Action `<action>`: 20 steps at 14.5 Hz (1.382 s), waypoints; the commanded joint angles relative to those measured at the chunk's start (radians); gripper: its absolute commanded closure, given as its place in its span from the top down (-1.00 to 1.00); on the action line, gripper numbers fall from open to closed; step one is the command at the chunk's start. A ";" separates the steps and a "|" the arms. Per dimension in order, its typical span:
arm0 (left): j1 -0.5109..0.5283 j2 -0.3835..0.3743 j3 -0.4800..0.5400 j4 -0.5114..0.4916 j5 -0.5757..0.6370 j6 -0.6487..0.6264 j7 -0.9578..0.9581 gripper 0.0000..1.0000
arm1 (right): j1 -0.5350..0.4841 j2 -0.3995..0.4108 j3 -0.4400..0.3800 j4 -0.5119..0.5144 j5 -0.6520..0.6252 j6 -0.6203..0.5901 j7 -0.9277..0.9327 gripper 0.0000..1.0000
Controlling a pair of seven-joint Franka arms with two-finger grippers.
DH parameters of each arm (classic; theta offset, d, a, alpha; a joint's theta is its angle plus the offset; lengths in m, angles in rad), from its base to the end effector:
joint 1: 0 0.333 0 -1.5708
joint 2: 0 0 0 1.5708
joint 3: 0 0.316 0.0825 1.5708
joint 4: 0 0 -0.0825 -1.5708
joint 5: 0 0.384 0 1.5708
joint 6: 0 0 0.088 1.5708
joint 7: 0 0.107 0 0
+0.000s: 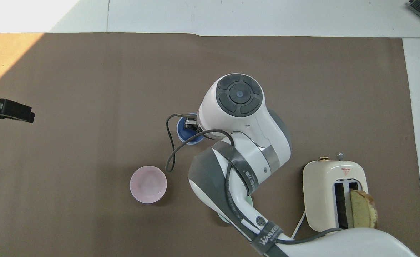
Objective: Stack blue cups with both arms
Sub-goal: 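Carry the cup with the right gripper and lower it into the center cup, then open the right gripper and lift it away from the stacked cups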
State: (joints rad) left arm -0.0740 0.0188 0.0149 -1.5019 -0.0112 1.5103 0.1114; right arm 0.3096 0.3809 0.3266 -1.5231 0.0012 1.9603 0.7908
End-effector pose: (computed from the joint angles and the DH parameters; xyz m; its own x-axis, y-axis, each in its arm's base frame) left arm 0.5536 -0.0341 0.6411 0.9853 -0.1703 -0.0091 -0.1702 -0.9853 0.0120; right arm 0.5607 0.3772 0.4577 0.9834 -0.1781 -0.0335 -0.1810 -0.9739 -0.1373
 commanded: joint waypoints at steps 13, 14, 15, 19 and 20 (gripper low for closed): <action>0.011 0.006 -0.010 0.008 0.013 0.007 0.001 1.00 | -0.009 0.004 0.008 -0.034 -0.020 0.043 0.025 0.82; 0.011 0.006 -0.010 0.008 0.013 0.005 0.001 1.00 | -0.007 0.003 0.008 -0.029 -0.023 0.039 0.025 0.90; 0.011 0.006 -0.010 0.008 0.013 0.005 -0.002 1.00 | -0.009 0.001 0.008 -0.028 -0.023 0.037 0.024 1.00; 0.013 0.006 -0.010 0.008 0.013 0.005 -0.003 1.00 | -0.059 -0.048 -0.001 0.044 -0.024 -0.102 -0.030 1.00; 0.013 0.006 -0.010 0.009 0.013 0.005 -0.001 1.00 | -0.070 -0.060 -0.004 0.072 -0.027 -0.163 -0.072 1.00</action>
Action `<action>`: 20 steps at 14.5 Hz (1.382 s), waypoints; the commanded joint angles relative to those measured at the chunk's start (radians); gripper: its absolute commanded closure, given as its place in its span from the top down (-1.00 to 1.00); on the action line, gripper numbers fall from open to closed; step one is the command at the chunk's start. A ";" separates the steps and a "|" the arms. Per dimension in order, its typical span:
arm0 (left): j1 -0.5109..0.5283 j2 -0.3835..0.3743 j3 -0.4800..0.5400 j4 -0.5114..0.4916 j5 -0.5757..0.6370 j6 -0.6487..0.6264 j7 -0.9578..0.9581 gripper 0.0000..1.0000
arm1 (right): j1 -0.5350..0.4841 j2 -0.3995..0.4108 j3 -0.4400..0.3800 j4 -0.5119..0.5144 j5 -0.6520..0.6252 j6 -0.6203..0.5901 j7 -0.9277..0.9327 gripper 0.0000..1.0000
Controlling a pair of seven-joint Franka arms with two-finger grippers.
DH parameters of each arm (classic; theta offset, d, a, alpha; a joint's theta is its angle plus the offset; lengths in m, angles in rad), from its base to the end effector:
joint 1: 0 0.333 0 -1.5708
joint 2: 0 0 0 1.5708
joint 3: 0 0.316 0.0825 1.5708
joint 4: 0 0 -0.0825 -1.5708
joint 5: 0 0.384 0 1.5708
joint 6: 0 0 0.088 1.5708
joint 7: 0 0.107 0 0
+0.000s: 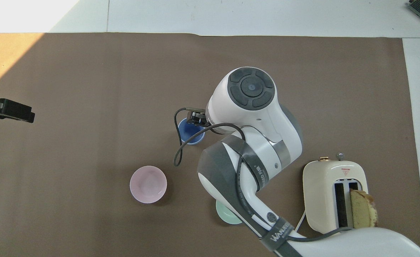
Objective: Stack blue cups with both arms
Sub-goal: 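Open the right gripper and lift it away from the stacked cups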
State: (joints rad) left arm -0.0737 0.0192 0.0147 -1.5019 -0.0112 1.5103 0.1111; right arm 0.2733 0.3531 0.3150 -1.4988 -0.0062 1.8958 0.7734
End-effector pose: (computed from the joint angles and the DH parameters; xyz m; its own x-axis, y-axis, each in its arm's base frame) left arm 0.5538 -0.0341 0.6409 0.9854 -0.1699 -0.0095 -0.1698 -0.9854 0.0120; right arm 0.5719 0.3472 0.4805 0.9790 -0.2017 -0.0279 -0.2036 -0.9724 -0.1142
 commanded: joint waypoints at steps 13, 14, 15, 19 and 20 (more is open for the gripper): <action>0.012 0.005 -0.010 0.008 0.013 -0.002 -0.002 1.00 | -0.217 -0.186 0.009 0.183 -0.279 -0.417 -0.626 1.00; 0.012 0.005 -0.010 0.008 0.013 -0.002 -0.002 1.00 | -0.218 -0.192 0.007 0.183 -0.291 -0.426 -0.629 1.00; 0.012 0.005 -0.010 0.008 0.013 -0.002 -0.002 1.00 | -0.227 -0.194 0.003 0.181 -0.310 -0.435 -0.652 1.00; 0.012 0.005 -0.010 0.008 0.013 -0.004 -0.002 1.00 | -0.325 -0.197 -0.001 0.181 -0.267 -0.483 -0.716 1.00; 0.012 0.004 -0.010 0.008 0.013 -0.004 -0.002 1.00 | -0.335 -0.197 -0.007 0.181 -0.258 -0.495 -0.720 1.00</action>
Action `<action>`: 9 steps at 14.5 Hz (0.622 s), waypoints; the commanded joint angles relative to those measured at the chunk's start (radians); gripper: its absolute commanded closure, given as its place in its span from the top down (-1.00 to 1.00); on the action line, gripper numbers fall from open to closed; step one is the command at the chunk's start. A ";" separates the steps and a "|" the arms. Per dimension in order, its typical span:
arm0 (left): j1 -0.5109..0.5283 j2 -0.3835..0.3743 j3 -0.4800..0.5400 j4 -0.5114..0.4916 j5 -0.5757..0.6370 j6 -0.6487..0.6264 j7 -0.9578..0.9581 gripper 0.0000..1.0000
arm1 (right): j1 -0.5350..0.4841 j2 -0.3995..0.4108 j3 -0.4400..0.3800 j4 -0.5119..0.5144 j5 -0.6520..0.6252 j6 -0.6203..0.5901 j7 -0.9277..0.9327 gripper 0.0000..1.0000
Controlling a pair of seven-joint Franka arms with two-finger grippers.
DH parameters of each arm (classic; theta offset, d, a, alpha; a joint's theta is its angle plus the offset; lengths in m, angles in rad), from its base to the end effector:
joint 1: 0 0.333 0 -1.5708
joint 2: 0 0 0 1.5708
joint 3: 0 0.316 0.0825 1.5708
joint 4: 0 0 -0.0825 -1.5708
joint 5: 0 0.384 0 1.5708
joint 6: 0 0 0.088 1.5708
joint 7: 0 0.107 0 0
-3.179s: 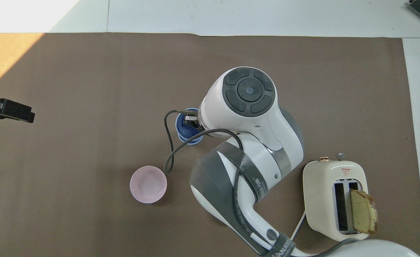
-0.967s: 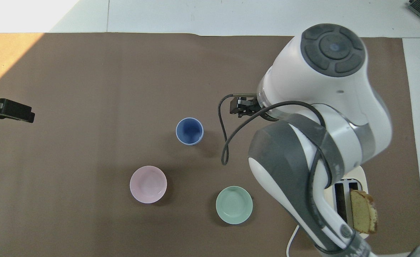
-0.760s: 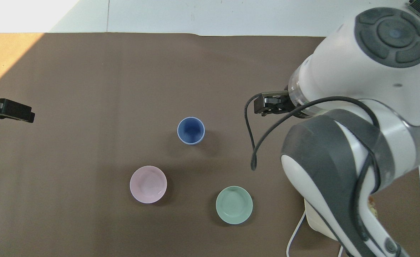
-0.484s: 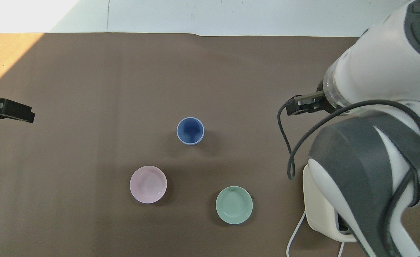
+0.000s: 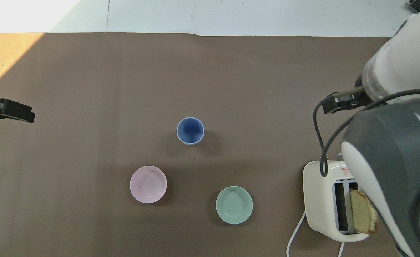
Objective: Stack blue cups with both arms
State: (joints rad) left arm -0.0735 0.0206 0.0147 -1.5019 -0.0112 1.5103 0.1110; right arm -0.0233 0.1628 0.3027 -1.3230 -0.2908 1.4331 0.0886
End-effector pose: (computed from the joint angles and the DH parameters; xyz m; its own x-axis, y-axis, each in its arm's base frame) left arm 0.5542 -0.0340 0.6401 0.9854 -0.1696 -0.0109 -0.1695 -0.9855 0.0122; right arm 0.5789 0.1130 0.6420 0.9882 0.1515 -0.0202 0.1519 -0.9584 0.2416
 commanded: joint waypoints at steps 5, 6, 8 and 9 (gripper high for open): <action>0.012 0.002 -0.010 0.008 0.013 -0.004 -0.002 1.00 | -0.124 -0.012 -0.004 -0.001 0.154 -0.036 -0.033 1.00; 0.012 0.002 -0.010 0.008 0.013 -0.004 -0.002 1.00 | -0.157 -0.026 -0.002 -0.010 0.189 -0.034 -0.035 1.00; 0.012 0.004 -0.010 0.008 0.013 -0.004 -0.002 1.00 | -0.190 -0.045 -0.001 -0.038 0.222 -0.022 -0.035 1.00; 0.012 0.004 -0.010 0.008 0.013 -0.004 -0.002 1.00 | -0.193 -0.045 -0.002 -0.038 0.223 -0.020 -0.036 1.00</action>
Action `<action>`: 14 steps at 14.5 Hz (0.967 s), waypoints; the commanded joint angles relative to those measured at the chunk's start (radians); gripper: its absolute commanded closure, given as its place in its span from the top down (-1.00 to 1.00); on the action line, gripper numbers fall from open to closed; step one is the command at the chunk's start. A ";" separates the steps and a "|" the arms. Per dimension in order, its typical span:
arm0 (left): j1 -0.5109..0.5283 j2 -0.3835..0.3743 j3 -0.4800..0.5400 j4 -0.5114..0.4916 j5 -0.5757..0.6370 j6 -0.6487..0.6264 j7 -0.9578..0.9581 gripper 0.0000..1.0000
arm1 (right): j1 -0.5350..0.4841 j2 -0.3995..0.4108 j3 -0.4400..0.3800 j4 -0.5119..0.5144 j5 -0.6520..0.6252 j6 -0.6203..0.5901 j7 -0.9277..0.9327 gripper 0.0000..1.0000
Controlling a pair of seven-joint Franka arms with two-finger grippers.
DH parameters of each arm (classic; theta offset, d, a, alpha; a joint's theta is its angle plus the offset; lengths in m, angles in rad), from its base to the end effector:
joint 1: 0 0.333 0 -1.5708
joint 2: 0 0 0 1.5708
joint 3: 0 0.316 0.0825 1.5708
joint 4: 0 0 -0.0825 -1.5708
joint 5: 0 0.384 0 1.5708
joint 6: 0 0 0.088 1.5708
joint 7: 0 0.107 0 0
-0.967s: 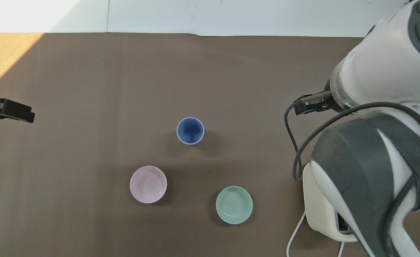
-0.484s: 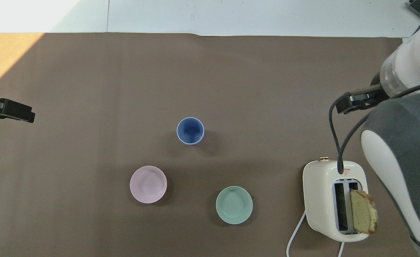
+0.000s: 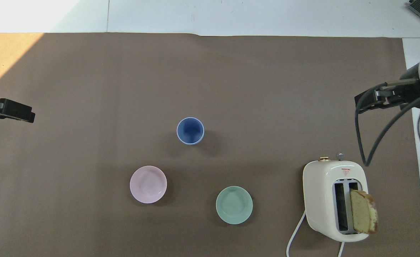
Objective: Stack blue cups with both arms
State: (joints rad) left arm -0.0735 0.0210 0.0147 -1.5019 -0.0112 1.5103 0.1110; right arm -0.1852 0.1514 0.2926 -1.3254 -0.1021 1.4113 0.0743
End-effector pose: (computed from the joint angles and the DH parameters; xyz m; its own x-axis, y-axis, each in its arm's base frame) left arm 0.5543 -0.0340 0.6399 0.9854 -0.1696 -0.0113 -0.1695 -0.9855 0.0122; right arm 0.5821 0.0351 0.6421 0.9984 0.0163 -0.0545 0.0197 -0.9979 0.0622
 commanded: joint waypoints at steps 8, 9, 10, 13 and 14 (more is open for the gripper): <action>0.014 0.001 -0.009 0.008 -0.021 -0.001 0.004 1.00 | -0.048 -0.075 0.010 -0.121 0.041 0.084 -0.021 1.00; 0.024 0.000 -0.009 0.008 -0.020 -0.007 0.012 1.00 | -0.048 -0.081 0.010 -0.138 0.041 0.096 -0.021 1.00; 0.029 -0.001 -0.009 0.009 -0.020 -0.007 0.013 1.00 | -0.054 -0.084 0.008 -0.152 0.041 0.109 -0.022 1.00; 0.032 -0.003 -0.009 0.009 -0.020 -0.004 -0.001 1.00 | -0.069 -0.084 0.008 -0.167 0.076 0.121 -0.001 1.00; 0.032 -0.001 -0.009 0.009 -0.020 -0.004 0.001 1.00 | -0.071 -0.088 0.008 -0.175 0.082 0.120 0.001 1.00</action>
State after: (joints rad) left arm -0.0592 0.0212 0.0152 -1.5018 -0.0186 1.5103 0.1110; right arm -0.2295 0.1018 0.2933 -1.4428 -0.0637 1.5050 0.0743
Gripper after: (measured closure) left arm 0.000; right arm 0.000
